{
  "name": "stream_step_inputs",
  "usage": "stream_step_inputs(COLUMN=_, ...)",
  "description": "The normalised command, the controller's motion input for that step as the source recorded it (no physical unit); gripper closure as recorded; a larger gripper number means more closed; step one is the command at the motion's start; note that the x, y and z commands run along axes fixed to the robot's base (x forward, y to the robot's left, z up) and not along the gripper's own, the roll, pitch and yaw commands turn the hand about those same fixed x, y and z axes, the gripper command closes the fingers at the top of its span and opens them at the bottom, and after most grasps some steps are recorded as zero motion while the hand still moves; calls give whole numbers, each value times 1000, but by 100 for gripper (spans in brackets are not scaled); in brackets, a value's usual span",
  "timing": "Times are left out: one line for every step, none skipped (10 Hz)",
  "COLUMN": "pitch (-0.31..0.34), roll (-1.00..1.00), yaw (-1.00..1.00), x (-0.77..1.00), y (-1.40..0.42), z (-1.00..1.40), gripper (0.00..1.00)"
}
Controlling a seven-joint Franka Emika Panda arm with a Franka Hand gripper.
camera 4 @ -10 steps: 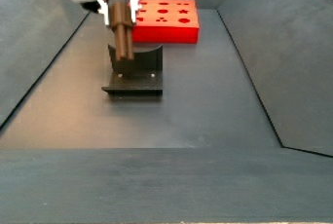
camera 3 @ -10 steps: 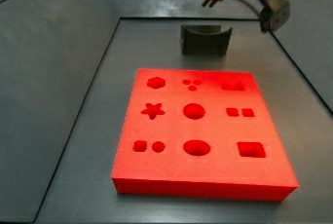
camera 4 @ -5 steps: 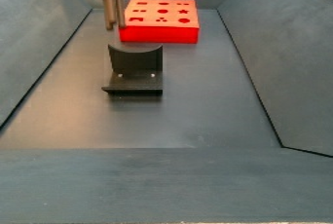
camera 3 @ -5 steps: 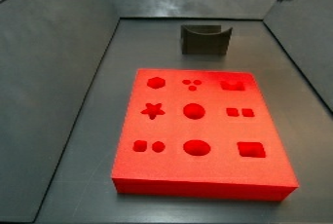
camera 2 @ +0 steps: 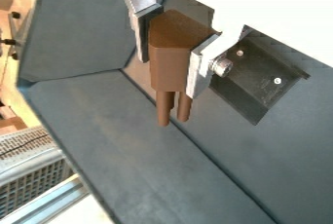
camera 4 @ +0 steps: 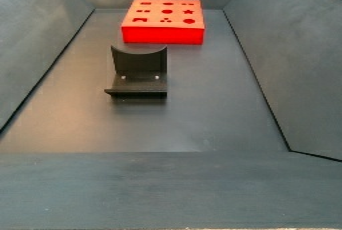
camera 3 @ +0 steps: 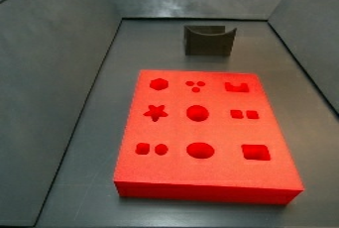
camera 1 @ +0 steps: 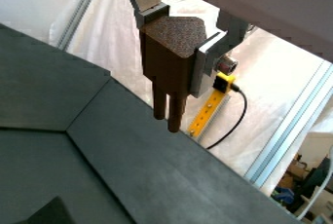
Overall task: Pick up the 3 prong object. Move up. Place the 3 prong object on the fixture. Regrasp the 3 prong object. Move to above the board. Insert the 3 prong object.
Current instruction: Move to above the board.
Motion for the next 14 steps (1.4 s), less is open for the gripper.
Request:
stream_step_inputs(pitch=35, roll=-51, yaw=34, x=47, y=-4, z=817, gripper=100)
stream_step_inputs(pitch=61, roll=-56, yaw=26, x=27, y=-6, z=600, gripper=100)
stream_step_inputs(pitch=79, roll=-56, yaw=25, x=19, y=-10, z=438, gripper=100)
stream_step_inputs(pitch=92, roll=-57, yaw=32, x=18, y=-12, z=222, gripper=100)
stream_step_inputs(pitch=-78, roll=-1000, yaw=-53, x=-661, y=-1000, z=55, gripper=100)
stream_step_inputs(pitch=-89, roll=-1000, yaw=-51, x=-666, y=-1000, z=56, gripper=100)
stream_step_inputs(pitch=-109, roll=-1000, yaw=-50, x=-702, y=-1000, z=63, gripper=100)
stream_step_inputs(pitch=-129, roll=-1000, yaw=-50, x=-727, y=-1000, z=47, gripper=100)
stream_step_inputs(pitch=-137, roll=-1000, yaw=-52, x=-735, y=-1000, z=50, gripper=100)
stream_step_inputs(pitch=-154, roll=-1000, yaw=-55, x=-763, y=-1000, z=54, gripper=100)
stream_step_inputs(pitch=-161, roll=-1000, yaw=-60, x=-783, y=-1000, z=46, gripper=100)
stream_step_inputs(pitch=-177, roll=-1000, yaw=-69, x=-822, y=-1000, z=59, gripper=100)
stream_step_inputs(pitch=-187, roll=-1000, yaw=-73, x=-849, y=-1000, z=53, gripper=100)
stream_step_inputs(pitch=-208, roll=-1000, yaw=-82, x=-899, y=-965, z=51, gripper=100)
